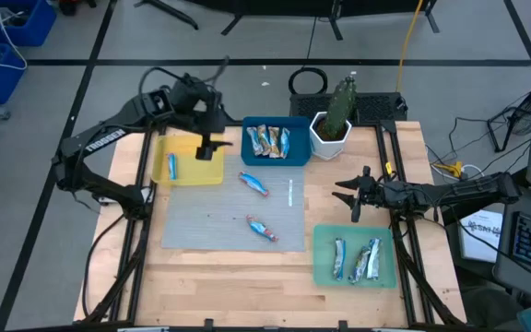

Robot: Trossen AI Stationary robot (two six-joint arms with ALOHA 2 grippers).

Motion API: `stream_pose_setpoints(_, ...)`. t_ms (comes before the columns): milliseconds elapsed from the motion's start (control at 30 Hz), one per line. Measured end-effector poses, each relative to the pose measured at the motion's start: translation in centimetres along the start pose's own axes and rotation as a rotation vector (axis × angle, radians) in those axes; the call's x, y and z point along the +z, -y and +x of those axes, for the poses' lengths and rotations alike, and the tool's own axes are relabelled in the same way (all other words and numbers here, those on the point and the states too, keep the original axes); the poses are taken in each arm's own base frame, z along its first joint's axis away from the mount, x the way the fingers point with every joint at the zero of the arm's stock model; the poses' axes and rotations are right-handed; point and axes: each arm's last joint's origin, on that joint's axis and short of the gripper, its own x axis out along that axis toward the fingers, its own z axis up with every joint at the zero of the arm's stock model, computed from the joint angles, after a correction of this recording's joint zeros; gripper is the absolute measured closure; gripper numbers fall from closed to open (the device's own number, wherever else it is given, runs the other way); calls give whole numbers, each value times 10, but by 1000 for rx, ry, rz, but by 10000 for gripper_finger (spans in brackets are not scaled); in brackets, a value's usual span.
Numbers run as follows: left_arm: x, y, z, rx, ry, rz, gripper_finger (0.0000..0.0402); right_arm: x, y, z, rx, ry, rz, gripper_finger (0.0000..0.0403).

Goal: Pick and place Granola Bars by type
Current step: Put the red granola bar into the yellow bin

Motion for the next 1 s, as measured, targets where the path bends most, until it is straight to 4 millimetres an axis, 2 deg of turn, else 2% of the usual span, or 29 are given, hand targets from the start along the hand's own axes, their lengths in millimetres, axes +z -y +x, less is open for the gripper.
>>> stream_pose_setpoints(100,4,5,16,-54,-9,117,109,0,0,0,0,0,0,245)
stream_pose_setpoints(300,1,15,61,-195,-103,226,110,0,0,0,0,0,0,245)
stream_pose_setpoints(533,-5,29,120,-346,-198,268,110,0,0,0,-1,0,0,245)
stream_pose_setpoints(700,-12,47,158,-465,-273,306,110,0,0,0,0,0,0,245)
stream_pose_setpoints(1000,-29,59,209,-507,-370,228,110,0,0,0,0,0,0,245)
